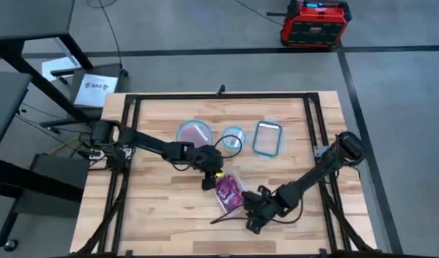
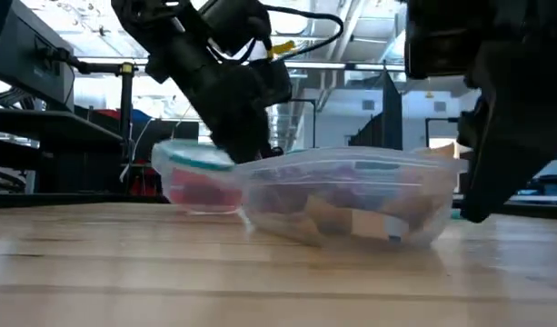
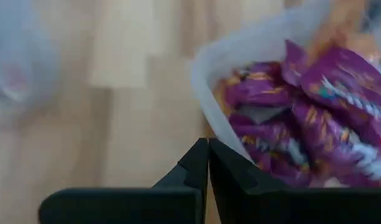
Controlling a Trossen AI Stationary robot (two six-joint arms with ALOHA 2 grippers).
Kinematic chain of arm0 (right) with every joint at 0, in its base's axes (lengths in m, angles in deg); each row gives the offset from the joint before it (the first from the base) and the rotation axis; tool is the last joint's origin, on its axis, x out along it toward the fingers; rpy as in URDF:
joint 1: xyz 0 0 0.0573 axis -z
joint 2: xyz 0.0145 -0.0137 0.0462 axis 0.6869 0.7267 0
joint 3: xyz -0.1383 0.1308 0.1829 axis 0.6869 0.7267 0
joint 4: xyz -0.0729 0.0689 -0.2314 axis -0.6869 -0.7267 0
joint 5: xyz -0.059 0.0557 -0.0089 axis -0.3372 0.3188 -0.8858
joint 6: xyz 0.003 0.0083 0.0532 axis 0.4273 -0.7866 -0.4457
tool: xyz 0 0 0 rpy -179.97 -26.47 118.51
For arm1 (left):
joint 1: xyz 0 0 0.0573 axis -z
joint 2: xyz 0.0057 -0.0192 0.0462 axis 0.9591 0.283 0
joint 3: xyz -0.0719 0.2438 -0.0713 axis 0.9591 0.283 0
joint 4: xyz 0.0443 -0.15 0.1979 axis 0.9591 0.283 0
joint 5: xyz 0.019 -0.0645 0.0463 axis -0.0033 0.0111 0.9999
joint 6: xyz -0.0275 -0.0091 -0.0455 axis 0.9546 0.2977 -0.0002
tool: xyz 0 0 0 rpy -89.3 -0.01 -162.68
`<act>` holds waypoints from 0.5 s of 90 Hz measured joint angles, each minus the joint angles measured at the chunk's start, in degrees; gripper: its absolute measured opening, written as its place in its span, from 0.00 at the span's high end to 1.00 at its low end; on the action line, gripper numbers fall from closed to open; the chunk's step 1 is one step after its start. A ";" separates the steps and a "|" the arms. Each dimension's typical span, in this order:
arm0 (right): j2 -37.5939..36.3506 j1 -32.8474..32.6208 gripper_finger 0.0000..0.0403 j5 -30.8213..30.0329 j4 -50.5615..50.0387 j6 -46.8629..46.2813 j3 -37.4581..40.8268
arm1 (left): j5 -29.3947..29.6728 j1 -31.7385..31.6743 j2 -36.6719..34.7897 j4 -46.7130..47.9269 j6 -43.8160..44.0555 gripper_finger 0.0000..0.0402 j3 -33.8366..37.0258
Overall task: Sort candy
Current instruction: Move the top right transparent bin to the center
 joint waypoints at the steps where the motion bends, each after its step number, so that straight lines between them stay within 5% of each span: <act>1: -0.17 0.10 0.71 0.09 -0.47 -0.06 0.00 | -0.24 0.22 0.00 0.16 0.28 1.00 0.00; 45: -1.44 5.90 0.71 -0.08 -14.06 7.12 0.09 | -2.76 7.05 -0.22 6.52 4.07 1.00 -1.16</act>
